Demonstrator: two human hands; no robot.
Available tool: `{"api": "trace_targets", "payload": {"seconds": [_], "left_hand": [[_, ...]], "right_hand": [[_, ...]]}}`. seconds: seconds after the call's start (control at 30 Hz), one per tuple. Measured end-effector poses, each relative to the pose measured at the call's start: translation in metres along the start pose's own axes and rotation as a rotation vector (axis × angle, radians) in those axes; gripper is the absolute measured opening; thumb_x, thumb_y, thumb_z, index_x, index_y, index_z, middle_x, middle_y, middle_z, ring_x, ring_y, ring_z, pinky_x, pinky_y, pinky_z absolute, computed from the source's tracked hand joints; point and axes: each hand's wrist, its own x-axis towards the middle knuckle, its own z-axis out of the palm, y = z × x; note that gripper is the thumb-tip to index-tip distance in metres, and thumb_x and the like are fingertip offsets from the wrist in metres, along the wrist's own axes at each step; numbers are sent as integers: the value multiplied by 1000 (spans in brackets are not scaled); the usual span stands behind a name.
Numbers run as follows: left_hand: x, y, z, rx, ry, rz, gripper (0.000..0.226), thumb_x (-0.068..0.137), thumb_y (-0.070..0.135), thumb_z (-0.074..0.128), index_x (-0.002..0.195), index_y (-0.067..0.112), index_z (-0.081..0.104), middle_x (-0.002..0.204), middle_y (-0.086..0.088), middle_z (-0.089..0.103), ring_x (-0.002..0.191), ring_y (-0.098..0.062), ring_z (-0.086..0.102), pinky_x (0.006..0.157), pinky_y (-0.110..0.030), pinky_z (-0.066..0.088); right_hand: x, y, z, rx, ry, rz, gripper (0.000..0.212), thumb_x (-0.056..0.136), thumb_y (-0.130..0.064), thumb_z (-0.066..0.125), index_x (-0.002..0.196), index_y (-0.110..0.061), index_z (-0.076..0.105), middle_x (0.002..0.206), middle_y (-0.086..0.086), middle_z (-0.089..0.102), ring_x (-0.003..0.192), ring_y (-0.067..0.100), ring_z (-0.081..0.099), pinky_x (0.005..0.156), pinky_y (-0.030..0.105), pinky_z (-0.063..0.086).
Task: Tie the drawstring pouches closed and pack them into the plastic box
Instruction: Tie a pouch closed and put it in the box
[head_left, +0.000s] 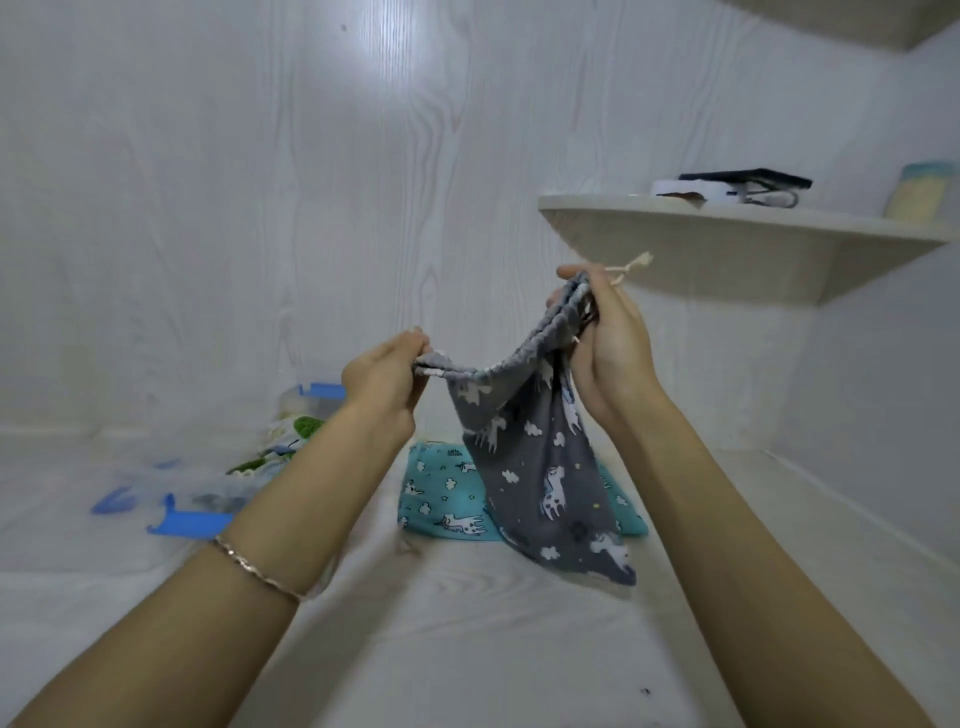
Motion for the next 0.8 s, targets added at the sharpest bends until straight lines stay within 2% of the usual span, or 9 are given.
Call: {"api": "trace_targets", "payload": {"seconds": [0.1, 0.23, 0.33, 0.43, 0.53, 0.6, 0.67, 0.73, 0.8], "left_hand": [[-1, 21, 3, -67, 9, 126, 6, 88, 7, 65, 83, 5, 66, 68, -3, 66, 56, -6, 59, 55, -16, 50], [-4, 52, 16, -234, -59, 205, 16, 98, 16, 54, 93, 5, 64, 66, 0, 64, 45, -3, 52, 48, -12, 44], [-1, 56, 14, -215, -90, 198, 25, 102, 24, 45, 94, 9, 63, 59, 6, 54, 41, -1, 42, 42, -12, 36], [9, 47, 1, -149, -6, 203, 24, 102, 24, 45, 93, 11, 63, 55, 7, 43, 39, -3, 32, 40, -15, 28], [18, 39, -15, -27, 116, 216, 23, 100, 24, 47, 91, 13, 66, 58, 6, 41, 41, -5, 28, 41, -17, 25], [24, 30, -23, 75, 161, 215, 23, 99, 24, 48, 88, 15, 66, 59, 7, 42, 40, -4, 28, 40, -17, 24], [28, 20, -27, 162, 170, 194, 23, 98, 24, 48, 88, 15, 67, 59, 6, 43, 39, -5, 27, 37, -17, 22], [31, 12, -27, 199, 183, 191, 21, 97, 22, 49, 92, 13, 67, 59, 5, 43, 39, -6, 26, 36, -18, 20], [34, 8, -26, 225, 198, 216, 21, 96, 20, 49, 93, 11, 68, 58, 3, 43, 38, -7, 27, 37, -19, 21]], "right_hand": [[0, -4, -1, -17, 14, 36, 31, 101, -23, 44, 80, -14, 66, 78, 4, 55, 69, 13, 53, 62, 26, 44], [1, -15, 2, 78, 2, 14, 30, 101, -25, 43, 83, -13, 63, 75, 2, 52, 65, 11, 51, 59, 25, 40], [3, -7, -4, 44, 22, 35, 29, 101, -26, 44, 88, -13, 67, 73, 0, 58, 62, 10, 56, 54, 23, 40], [4, 14, -23, 33, 165, 145, 24, 98, -23, 49, 91, -13, 70, 74, -1, 65, 57, 6, 59, 46, 17, 43], [10, 40, -57, 28, 339, 269, 25, 99, -22, 47, 89, -12, 67, 80, -1, 62, 56, 5, 47, 42, 14, 32], [14, 61, -78, 93, 399, 360, 28, 100, -19, 45, 76, -14, 59, 87, 2, 66, 67, 10, 55, 59, 18, 46], [17, 82, -91, 254, 386, 435, 35, 101, -16, 40, 67, -16, 46, 77, 4, 64, 70, 15, 60, 77, 30, 53], [14, 97, -93, 262, 313, 454, 42, 105, -19, 35, 63, -17, 37, 52, -2, 43, 46, 11, 45, 54, 23, 48], [8, 103, -89, 59, 241, 427, 41, 105, -18, 34, 64, -17, 34, 46, -7, 26, 37, 7, 23, 36, 19, 29]]}}
